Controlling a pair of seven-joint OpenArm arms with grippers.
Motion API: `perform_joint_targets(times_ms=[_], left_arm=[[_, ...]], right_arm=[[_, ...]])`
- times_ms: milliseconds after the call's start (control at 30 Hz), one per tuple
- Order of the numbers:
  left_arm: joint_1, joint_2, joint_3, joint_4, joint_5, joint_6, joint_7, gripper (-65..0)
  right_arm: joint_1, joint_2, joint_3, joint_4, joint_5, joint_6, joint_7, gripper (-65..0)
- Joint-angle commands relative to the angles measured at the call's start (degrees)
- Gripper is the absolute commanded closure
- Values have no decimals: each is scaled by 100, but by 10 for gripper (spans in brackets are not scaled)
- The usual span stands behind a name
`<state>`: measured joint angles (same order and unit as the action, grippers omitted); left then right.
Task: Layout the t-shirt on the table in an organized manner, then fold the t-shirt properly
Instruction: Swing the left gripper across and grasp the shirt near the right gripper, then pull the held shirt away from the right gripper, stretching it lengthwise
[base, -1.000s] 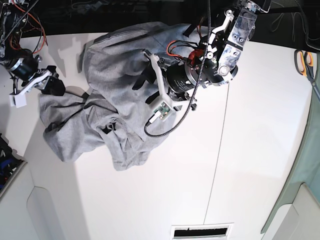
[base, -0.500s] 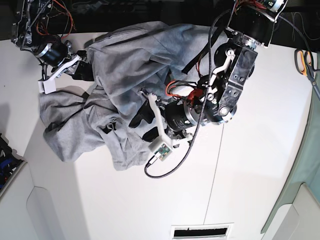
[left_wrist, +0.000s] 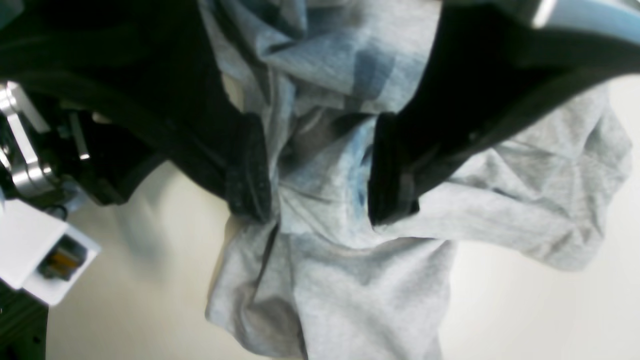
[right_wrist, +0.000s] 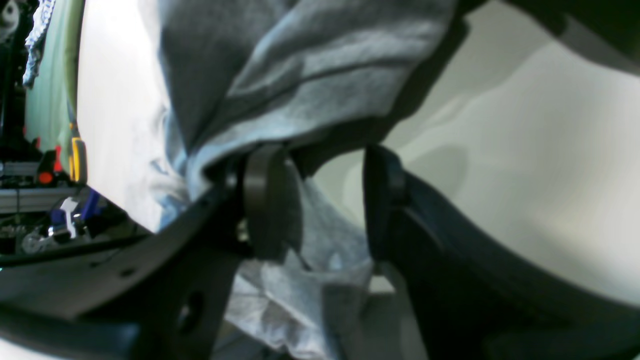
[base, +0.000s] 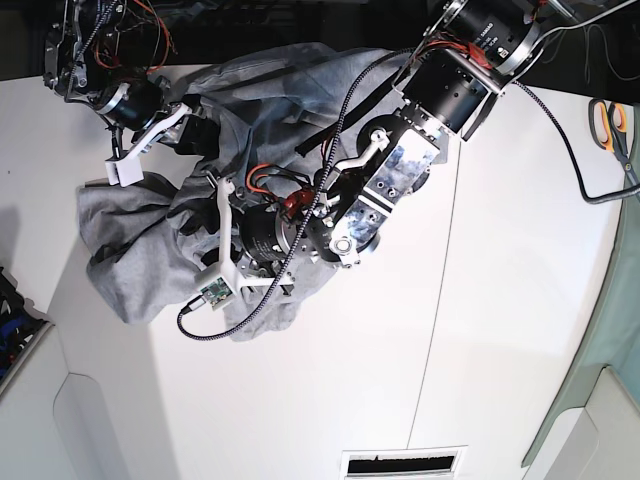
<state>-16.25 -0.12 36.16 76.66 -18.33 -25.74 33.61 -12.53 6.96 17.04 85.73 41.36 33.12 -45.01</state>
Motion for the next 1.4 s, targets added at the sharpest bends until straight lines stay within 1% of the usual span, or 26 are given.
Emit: perform_joint_targets(times_ms=[0,33,133,167,200,267,333,400,433,500,633,700,733,767,833,967,1033,1133,1367], left_arm=[[-168,59,-13,105,-118,-22,20,-346],[-166,52,-20,190,-210,-55,179,-345],[-37,-136,-28,918,-750,-461,538,-344],[52,-216,-26,1207,-822,-501,686,-344],[160,-313,-26,1453,-828,-503,802,-344],[431,-544,-26,1801,-861,-496,831,-344],[758,-702,-26,2090,-909,-494,850,-344],[1095,-767,-28,2374,-896,-492,927,-344],[1235,-767,-28,2474,-841,-455,977,-344],[1453,-761,-28,2570,-599,-210,962,-344],[1886,-713,-15,2575,-116,129,866,-347],[2124,-640,-11,2570,199,393,859,-353],[2197,-619,-11,2570,400,511,859,-372],[2221,-592,-11,2570,540,601,861,-389],[2214,-538,-11,2570,699,715,861,-396],[2304,-350,-11,2509,706,734,861,-396],[2380,-289,-9,2400,704,732,859,-396],[2492,-254,15,2334,706,730,804,-396],[2500,-149,37,2260,1117,734,520,-396]], right_arm=[[46,63,116,151,66,74,203,-259],[66,66,210,164,-2,74,293,-259],[221,66,566,164,-330,48,592,-259],[297,66,678,164,-426,35,673,-259],[393,66,765,164,-531,11,745,-259],[627,114,876,160,-815,-37,776,-259],[857,251,894,111,-1128,-76,791,-259],[1071,455,894,-22,-1325,-210,839,-259],[1189,566,892,-131,-1373,-221,885,-259],[1469,774,887,-422,-1467,-308,920,-259],[1971,1054,887,-1180,-1598,-442,1014,-269],[2087,1121,887,-1497,-1611,-442,1104,-295],[2153,1130,887,-1637,-1613,-439,1117,-310],[2232,1128,887,-1770,-1611,-435,1119,-322],[2389,1128,876,-2035,-1606,-417,1158,-324],[2470,1115,872,-2409,-1611,-372,1355,-324],[2472,1082,872,-2542,-1596,-308,1360,-324],[2474,999,872,-2629,-1593,-313,1423,-324],[2441,907,872,-2708,-1742,-321,1462,-323]])
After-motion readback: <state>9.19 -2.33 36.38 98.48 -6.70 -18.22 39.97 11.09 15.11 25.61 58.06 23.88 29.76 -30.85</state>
